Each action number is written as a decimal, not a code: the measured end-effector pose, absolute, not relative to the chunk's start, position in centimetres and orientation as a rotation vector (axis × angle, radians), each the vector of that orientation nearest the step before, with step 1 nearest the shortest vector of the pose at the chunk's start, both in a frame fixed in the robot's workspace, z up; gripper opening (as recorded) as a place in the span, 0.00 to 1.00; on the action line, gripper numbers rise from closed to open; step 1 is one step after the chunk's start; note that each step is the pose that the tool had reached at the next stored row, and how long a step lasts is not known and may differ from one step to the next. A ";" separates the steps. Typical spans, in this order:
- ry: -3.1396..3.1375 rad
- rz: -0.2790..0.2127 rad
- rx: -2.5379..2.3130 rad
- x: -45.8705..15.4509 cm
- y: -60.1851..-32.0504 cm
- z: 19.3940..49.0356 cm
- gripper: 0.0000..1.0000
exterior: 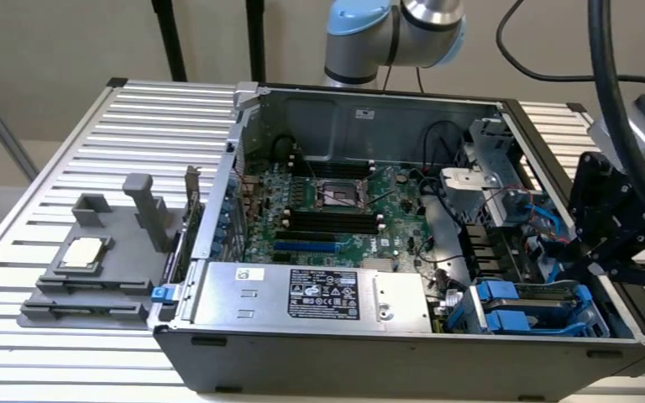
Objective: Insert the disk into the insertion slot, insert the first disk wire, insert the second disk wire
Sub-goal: 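Insert the first disk wire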
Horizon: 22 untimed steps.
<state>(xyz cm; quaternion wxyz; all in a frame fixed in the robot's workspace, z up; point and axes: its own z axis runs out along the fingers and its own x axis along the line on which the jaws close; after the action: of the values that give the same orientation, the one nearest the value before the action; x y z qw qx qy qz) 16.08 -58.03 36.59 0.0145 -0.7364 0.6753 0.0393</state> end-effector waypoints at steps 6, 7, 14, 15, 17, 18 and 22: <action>2.100 0.122 -2.294 16.1 -56.3 35.5 0.25; 2.100 0.122 -2.294 16.1 -56.0 35.3 0.25; 2.098 0.122 -2.296 16.0 -55.9 35.3 0.33; 2.097 0.124 -2.296 16.0 -56.0 35.3 0.33; 2.093 0.127 -2.296 15.7 -56.2 35.3 0.33; 2.092 0.128 -2.297 15.5 -56.3 35.3 0.33; 2.086 0.133 -2.297 14.9 -56.8 35.3 0.33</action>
<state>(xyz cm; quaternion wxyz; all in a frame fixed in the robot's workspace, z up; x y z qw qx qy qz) 14.94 -56.84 35.30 0.0180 -0.7394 0.6716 0.0427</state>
